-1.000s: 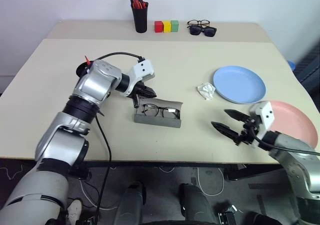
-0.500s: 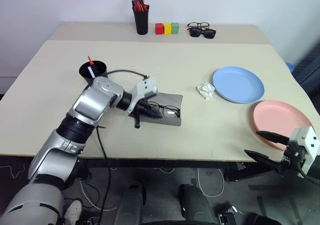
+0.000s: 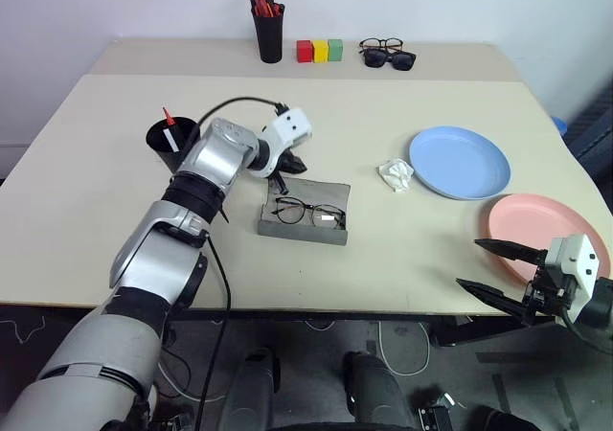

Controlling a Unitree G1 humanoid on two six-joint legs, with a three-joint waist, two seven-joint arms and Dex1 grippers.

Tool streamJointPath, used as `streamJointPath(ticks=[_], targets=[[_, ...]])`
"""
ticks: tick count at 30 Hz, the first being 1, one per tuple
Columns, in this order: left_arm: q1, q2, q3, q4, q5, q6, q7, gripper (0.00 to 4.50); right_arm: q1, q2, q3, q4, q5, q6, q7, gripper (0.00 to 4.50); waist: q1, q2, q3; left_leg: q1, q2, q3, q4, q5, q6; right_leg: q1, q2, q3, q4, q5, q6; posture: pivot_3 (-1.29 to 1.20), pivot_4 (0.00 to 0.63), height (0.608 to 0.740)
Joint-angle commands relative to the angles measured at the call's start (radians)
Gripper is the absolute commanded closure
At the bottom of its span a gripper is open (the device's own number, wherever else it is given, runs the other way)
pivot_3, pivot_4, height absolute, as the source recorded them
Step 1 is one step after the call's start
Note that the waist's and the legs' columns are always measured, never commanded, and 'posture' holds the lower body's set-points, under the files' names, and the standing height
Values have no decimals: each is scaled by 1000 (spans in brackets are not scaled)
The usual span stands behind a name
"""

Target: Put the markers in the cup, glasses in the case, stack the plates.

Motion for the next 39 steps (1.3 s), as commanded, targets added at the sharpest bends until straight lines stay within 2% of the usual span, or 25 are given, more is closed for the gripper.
streamJointPath(ticks=[1, 7, 12, 17, 20, 26, 30, 33, 35, 39], targets=[[23, 40, 2, -122, -31, 63, -153, 4369, -5, 9, 3, 15, -3, -35, 7, 521, -1, 0, 0, 0, 0, 0, 0, 0, 0, 0, 0, 0, 0, -1, -1, 0, 150, 740], [118, 191, 10, -459, -119, 293, -330, 4369, 0, 12, 3, 34, 1, -60, 5, 521, -3, 1, 0, 1, 0, 0, 0, 0, 0, 0, 0, 0, 2, -1, -4, 0, 150, 740], [245, 266, -32, -685, -156, 410, -353, 4369, -7, 13, 13, 28, 4, -33, -27, 521, -1, 2, -1, 3, 0, 0, 1, 0, 0, 2, 0, 0, 2, -1, -5, 0, 150, 740], [321, 273, -45, -801, -187, 491, -319, 4369, -31, 7, 21, -1, 21, 51, -93, 521, 0, 1, -1, 4, 0, 0, 3, 0, 0, 4, 0, 0, 2, 0, -6, 0, 150, 740], [333, 261, -2, -841, -218, 489, -281, 4369, -65, 15, 4, -7, 24, 98, -166, 521, -1, 1, -1, 5, 0, 0, 3, 0, 0, 4, 0, 0, 2, 0, -6, 0, 150, 740], [361, 172, 220, -930, -370, 354, -194, 4369, -107, 26, -25, 1, 12, 186, -314, 521, 0, 2, -1, 5, 1, 0, 2, 0, 0, 4, 0, 0, 2, 0, -7, 0, 150, 740], [401, 121, 221, -975, -368, 208, -152, 4369, -127, 24, -15, 46, -10, 223, -363, 521, 0, 2, -1, 5, 1, 0, 2, 0, 0, 5, 0, 1, 2, 0, -6, 0, 150, 740], [396, 116, 159, -943, -361, 200, -179, 3578, -146, 26, 8, 81, -42, 231, -397, 521, 1, 2, -1, 6, 1, 0, 2, 1, 0, 6, 0, 0, 2, 0, -7, 0, 150, 740], [389, 108, 140, -924, -360, 200, -176, 2709, -155, 27, 19, 96, -54, 238, -404, 521, 0, 2, -1, 8, 0, 0, 3, 1, 0, 8, 0, 1, 2, 0, -7, 0, 150, 740], [368, 87, 109, -866, -323, 130, -149, 699, -178, 34, 42, 137, -104, 240, -451, 521, -1, 2, -1, 9, 1, 0, 3, 1, 0, 8, 0, 1, 2, 1, -7, 0, 150, 740]])
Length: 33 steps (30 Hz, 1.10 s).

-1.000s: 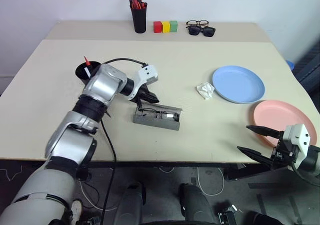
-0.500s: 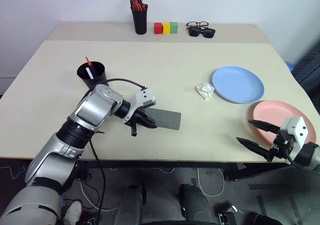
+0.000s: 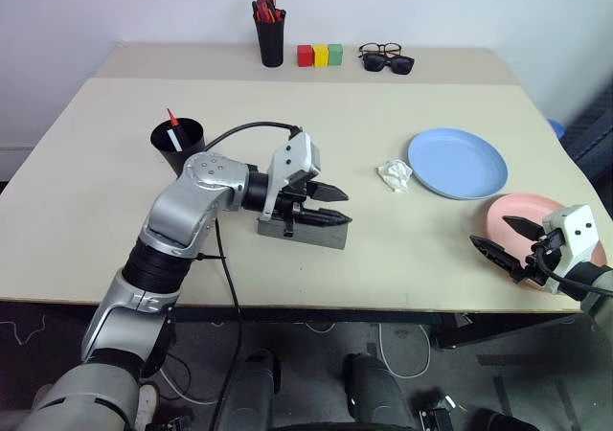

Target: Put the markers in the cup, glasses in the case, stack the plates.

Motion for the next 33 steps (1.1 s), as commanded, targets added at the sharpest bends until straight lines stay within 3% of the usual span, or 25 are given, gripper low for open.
streamJointPath(ticks=[1, 8, 12, 17, 26, 33], targets=[[-35, -22, -16, 34, 43, -86, 42, 228, -18, 7, 0, 4, -19, 6, -28, 521, 0, 0, 0, 0, 0, 0, 0, 0, 0, 0, 0, 0, 0, 0, 0, 0, 150, 740], [-43, -49, -43, 92, 101, -172, 86, 107, -27, 12, 29, 8, -38, 70, -58, 521, 1, 0, 0, 0, 0, 0, -1, 0, 0, 0, 0, 0, 0, 0, 0, 0, 150, 740], [-49, -67, -43, 105, 108, -178, 106, 0, -42, 5, 58, 20, -58, 99, -75, 1818, 1, 0, 0, 0, 0, 0, 0, 0, 0, 0, 0, 0, 0, 0, 0, 0, 150, 740], [-53, -70, -34, 118, 100, -168, 119, 0, -56, -6, 87, 17, -112, 105, -103, 4426, -3, 0, 0, 0, 0, 0, -1, 0, 0, 0, 0, 0, 0, 0, 0, 0, 150, 740], [-36, -70, -19, 108, 85, -153, 147, 0, -62, -30, 115, -8, -228, 76, -154, 4475, -1, 0, -1, 0, 0, 0, 0, 0, 0, 0, 0, 0, 0, 0, 0, 0, 150, 740], [-23, -68, 6, 92, 74, -116, 191, 0, -338, -24, 185, 129, -323, -101, -196, 4475, -9, 1, 0, 0, 0, 0, 0, 0, 0, -1, 0, 0, 0, 0, 1, 0, 150, 740]])
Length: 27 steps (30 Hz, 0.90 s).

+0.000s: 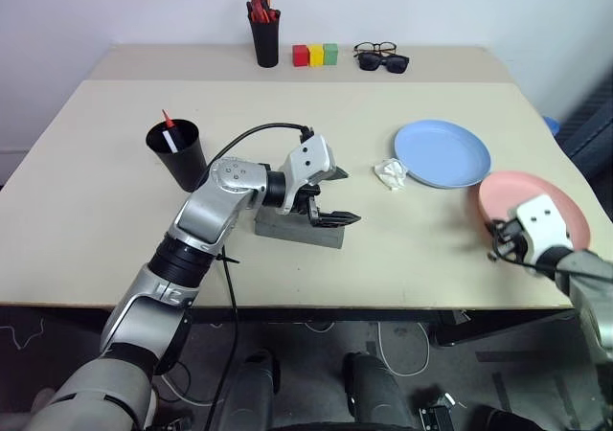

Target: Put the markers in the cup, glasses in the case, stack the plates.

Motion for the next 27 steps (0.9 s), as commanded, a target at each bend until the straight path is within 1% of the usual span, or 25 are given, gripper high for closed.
streamJointPath(ticks=[1, 3, 7, 9, 13, 14, 17, 18, 19, 20, 21, 24, 27], targets=[[7, 5, 37, -45, -15, 12, 23, 0, -140, -4, 38, 71, -47, -124, -13, 4475, -1, 0, 0, 0, 0, 0, 0, 0, 0, 0, 0, 0, 0, 0, 0, 0, 150, 740], [16, 8, 41, -55, -15, 21, 37, 0, -230, 5, 95, 163, -95, -218, -12, 4475, 3, 0, 0, 0, 0, 0, -1, 0, 0, 0, 0, 0, 0, 0, -1, 0, 150, 740], [36, 11, 54, -84, -20, 45, 69, 0, -396, 51, 190, 369, -135, -345, 39, 4475, 6, 0, 0, -1, 0, 0, -2, 0, 0, 0, 0, 0, -1, 0, 1, 0, 150, 740], [49, 18, 59, -104, -21, 58, 85, 0, -476, 81, 233, 492, -159, -418, 61, 4475, 3, 0, 0, -1, 0, 0, -3, 0, 0, 0, 0, 0, -1, 1, 4, 0, 150, 740], [74, 32, 72, -149, -26, 89, 113, 0, -586, 126, 295, 697, -197, -515, 97, 4475, 3, 0, 1, -1, 0, 0, -3, 0, 0, -1, 0, 0, -1, 1, 4, 0, 150, 740], [78, 35, 76, -159, -29, 98, 119, 0, -604, 129, 304, 736, -206, -536, 102, 4178, 1, 0, 1, -1, 0, 0, -4, 0, 0, -1, 0, 0, -1, 1, 4, 0, 150, 740], [96, 45, 85, -186, -31, 124, 138, 0, -653, 141, 309, 818, -216, -582, 94, 3082, 1, 1, 1, -1, 0, 0, -3, 1, -1, 0, 0, 0, -1, 1, 4, 0, 150, 740], [102, 48, 87, -194, -32, 130, 143, 0, -665, 145, 304, 831, -214, -594, 86, 2480, 1, 1, 1, -1, 0, 0, -3, 1, -1, -1, 0, 0, -1, 1, 4, 0, 150, 740], [111, 53, 92, -206, -36, 139, 147, 0, -670, 155, 284, 823, -191, -583, 83, 2055, 0, 1, 1, -1, 0, 0, -3, 1, -1, -1, 0, 0, -1, 1, 4, 0, 150, 740], [118, 56, 95, -216, -40, 147, 151, 0, -674, 164, 263, 810, -163, -564, 87, 1486, 0, 1, 1, -1, 0, 0, -3, 1, -1, -1, 0, 0, 0, 1, 4, 0, 150, 740], [123, 59, 98, -223, -42, 152, 154, 0, -674, 172, 246, 791, -137, -544, 98, 1066, -2, 1, 1, 0, 0, 0, -3, 1, -1, -1, 0, 0, 0, 1, 4, 0, 150, 740], [133, 62, 101, -232, -46, 160, 163, 0, -647, 212, 184, 674, -14, -447, 160, 1066, -3, 1, 1, 0, 0, -1, -4, 1, -1, -1, 1, 0, 1, 1, 4, 0, 150, 740], [134, 63, 103, -233, -53, 165, 170, 0, -609, 231, 172, 578, 26, -398, 186, 1066, -1, 1, 1, 0, 0, -1, -3, 1, -1, -1, 1, 0, 1, 2, 5, 0, 150, 740]])
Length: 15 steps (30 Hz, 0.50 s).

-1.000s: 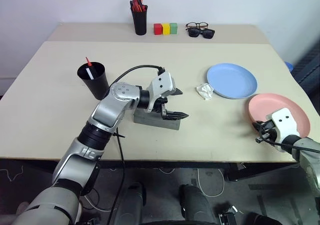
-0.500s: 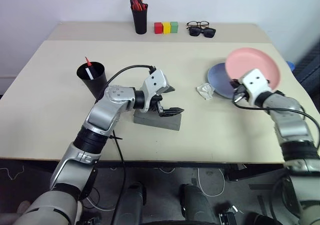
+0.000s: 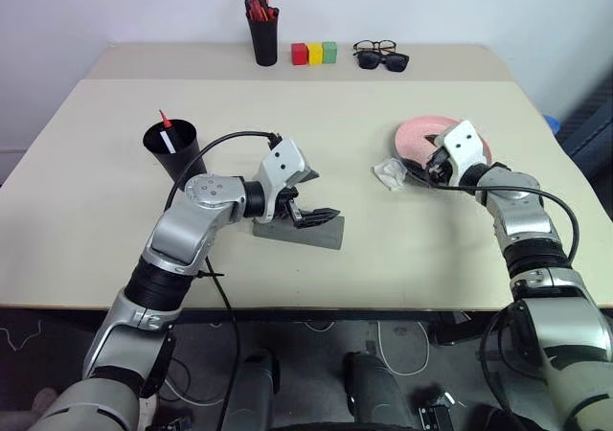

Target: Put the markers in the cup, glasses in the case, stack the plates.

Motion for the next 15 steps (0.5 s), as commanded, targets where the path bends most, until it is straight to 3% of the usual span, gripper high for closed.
streamJointPath(ticks=[1, 7, 15], targets=[[-2, 3, 21, -39, -16, 3, 12, 0, 34, 17, -29, -131, 65, 52, 34, 1066, 3, 0, 0, 0, 0, 0, 0, 0, 0, 0, 0, 0, 0, 0, 0, 0, 150, 740], [-1, 8, 24, -44, -19, 11, 23, 0, 74, 54, -2, -189, 63, 88, 50, 1066, 3, 0, 0, 0, 0, 0, 1, 0, 0, 0, 0, 0, 0, 0, 0, 0, 150, 740], [20, 38, 42, -96, -28, 45, 52, 0, 53, 74, 43, -94, -14, 20, 21, 1066, 1, 0, 0, 0, 0, 0, 0, 0, 0, 0, 0, 0, 0, 0, 0, 0, 150, 740]])
